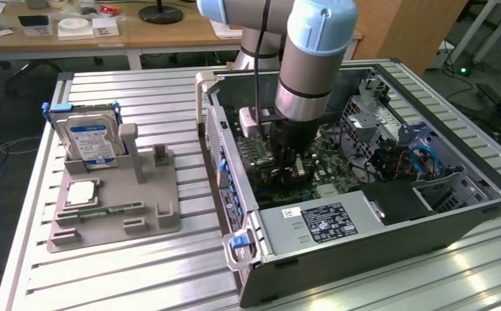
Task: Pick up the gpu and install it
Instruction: 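Insert the gpu into the slot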
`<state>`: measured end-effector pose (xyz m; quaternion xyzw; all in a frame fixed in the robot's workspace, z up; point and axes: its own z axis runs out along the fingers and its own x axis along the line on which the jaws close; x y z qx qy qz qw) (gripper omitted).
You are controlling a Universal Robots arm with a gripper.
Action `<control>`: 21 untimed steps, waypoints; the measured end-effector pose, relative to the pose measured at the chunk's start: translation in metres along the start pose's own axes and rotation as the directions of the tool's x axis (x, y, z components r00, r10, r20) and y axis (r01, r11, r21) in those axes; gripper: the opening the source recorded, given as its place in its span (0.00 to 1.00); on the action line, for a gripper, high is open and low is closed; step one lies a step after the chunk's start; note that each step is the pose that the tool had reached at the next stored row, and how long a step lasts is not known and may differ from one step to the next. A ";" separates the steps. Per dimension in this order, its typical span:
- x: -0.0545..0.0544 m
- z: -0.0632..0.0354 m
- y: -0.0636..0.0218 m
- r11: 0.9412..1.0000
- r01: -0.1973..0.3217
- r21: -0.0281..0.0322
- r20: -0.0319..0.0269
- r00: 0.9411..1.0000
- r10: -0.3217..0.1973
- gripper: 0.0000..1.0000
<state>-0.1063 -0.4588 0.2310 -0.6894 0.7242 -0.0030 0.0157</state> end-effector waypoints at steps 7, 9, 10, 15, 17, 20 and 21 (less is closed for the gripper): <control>-0.001 -0.0240 -0.0006 1.000 0.000 0.006 0.000 1.000 0.000 0.35; -0.001 -0.0307 -0.0007 1.000 0.000 0.008 0.000 1.000 0.000 0.35; -0.001 -0.0337 -0.0008 1.000 0.000 0.010 0.000 1.000 0.000 0.35; -0.001 -0.0395 -0.0010 1.000 0.000 0.014 0.001 1.000 0.000 0.35; -0.001 -0.0396 -0.0010 1.000 0.000 0.014 0.001 1.000 0.000 0.34; -0.001 -0.0396 -0.0009 1.000 0.000 0.014 0.001 1.000 0.000 0.21; -0.001 -0.0396 -0.0009 1.000 0.000 0.014 0.001 1.000 0.000 0.15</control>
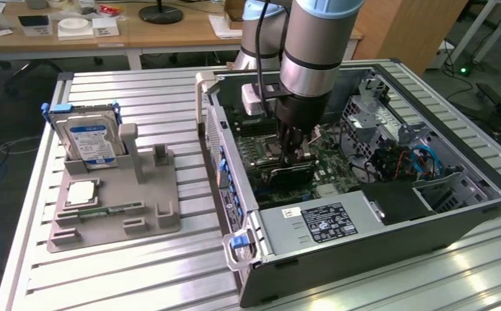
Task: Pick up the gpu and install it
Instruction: 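Insert the gpu into the slot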
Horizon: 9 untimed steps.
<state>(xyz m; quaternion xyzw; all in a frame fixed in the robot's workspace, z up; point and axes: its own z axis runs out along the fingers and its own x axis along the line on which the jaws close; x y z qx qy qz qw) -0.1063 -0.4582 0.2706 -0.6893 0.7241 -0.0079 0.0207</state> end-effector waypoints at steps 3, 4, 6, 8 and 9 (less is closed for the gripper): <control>0.000 0.0000 0.0000 1.000 0.000 0.000 0.000 1.000 0.000 0.11; 0.000 0.0000 0.0000 1.000 0.000 0.000 0.000 1.000 0.000 0.11; 0.000 0.0000 0.0000 1.000 0.000 0.000 0.000 1.000 0.000 0.11; 0.000 0.0000 0.0000 1.000 0.000 0.000 0.000 1.000 0.000 0.11; 0.000 0.0000 0.0000 1.000 0.000 0.000 0.000 1.000 0.000 0.11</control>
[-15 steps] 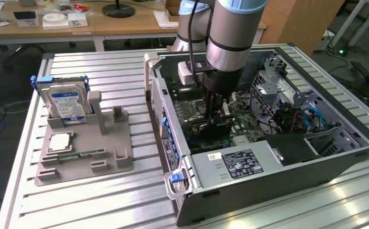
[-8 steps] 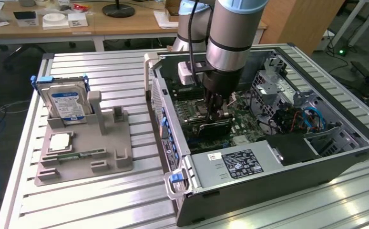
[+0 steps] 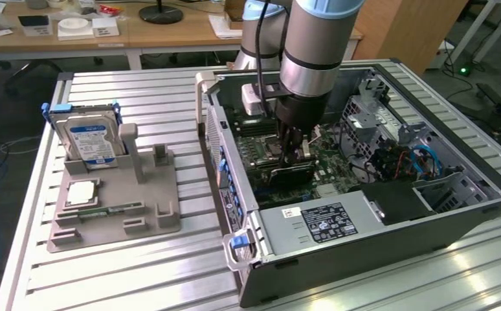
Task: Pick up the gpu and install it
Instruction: 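Press down on the gpu until it lock into place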
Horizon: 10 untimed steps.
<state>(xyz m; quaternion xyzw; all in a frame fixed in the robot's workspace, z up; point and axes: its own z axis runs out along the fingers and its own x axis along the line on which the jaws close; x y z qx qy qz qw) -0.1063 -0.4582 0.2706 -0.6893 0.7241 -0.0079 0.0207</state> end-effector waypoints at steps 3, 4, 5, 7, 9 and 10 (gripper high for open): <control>0.000 0.0000 0.0000 1.000 0.000 0.000 0.000 1.000 0.000 0.11; 0.000 0.0000 0.0000 1.000 0.000 0.000 0.000 1.000 0.000 0.11; 0.000 0.0000 0.0000 1.000 0.000 0.000 0.000 1.000 0.000 0.11; 0.000 0.0000 0.0000 1.000 0.000 0.000 0.000 1.000 0.000 0.11; 0.000 0.0000 0.0000 1.000 0.000 0.000 0.000 1.000 0.000 0.11; 0.000 0.0000 0.0000 1.000 0.000 0.000 0.000 1.000 0.000 0.11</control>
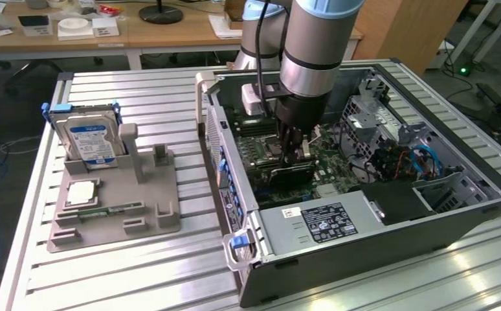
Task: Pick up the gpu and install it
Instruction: 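Press down on the gpu until it lock into place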
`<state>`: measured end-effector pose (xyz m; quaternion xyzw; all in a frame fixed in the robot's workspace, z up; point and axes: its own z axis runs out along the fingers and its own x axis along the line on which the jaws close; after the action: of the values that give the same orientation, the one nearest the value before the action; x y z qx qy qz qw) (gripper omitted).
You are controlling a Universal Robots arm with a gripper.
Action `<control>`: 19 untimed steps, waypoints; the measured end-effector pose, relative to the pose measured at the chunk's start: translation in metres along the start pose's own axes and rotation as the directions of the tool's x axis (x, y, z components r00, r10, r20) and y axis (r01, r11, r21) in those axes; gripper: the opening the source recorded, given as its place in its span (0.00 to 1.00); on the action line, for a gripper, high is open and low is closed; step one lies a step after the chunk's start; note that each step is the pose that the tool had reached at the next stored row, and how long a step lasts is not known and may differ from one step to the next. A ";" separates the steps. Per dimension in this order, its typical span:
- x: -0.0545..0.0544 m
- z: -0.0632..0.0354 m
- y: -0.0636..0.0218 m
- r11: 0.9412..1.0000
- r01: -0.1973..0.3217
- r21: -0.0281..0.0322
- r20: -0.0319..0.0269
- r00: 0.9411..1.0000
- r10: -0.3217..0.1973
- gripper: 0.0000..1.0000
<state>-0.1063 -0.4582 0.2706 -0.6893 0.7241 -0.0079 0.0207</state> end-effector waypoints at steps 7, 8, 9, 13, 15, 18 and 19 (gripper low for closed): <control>0.000 -0.0013 0.0063 1.000 0.000 0.000 0.000 1.000 0.000 0.11; 0.000 -0.0022 0.0069 1.000 0.000 0.000 0.000 1.000 0.000 0.11; 0.000 -0.0032 0.0072 1.000 0.000 0.000 0.000 1.000 0.000 0.11; 0.000 -0.0040 0.0077 0.999 -0.001 -0.053 -0.003 1.000 0.001 0.11; 0.000 -0.0038 0.0077 0.996 -0.002 -0.088 -0.004 1.000 0.001 0.11; 0.000 -0.0039 0.0074 0.990 -0.003 -0.142 -0.006 1.000 0.002 0.11; 0.000 -0.0041 0.0072 0.987 -0.003 -0.159 -0.007 1.000 0.002 0.11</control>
<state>-0.1137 -0.4582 0.2744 -0.6878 0.7234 0.0474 -0.0368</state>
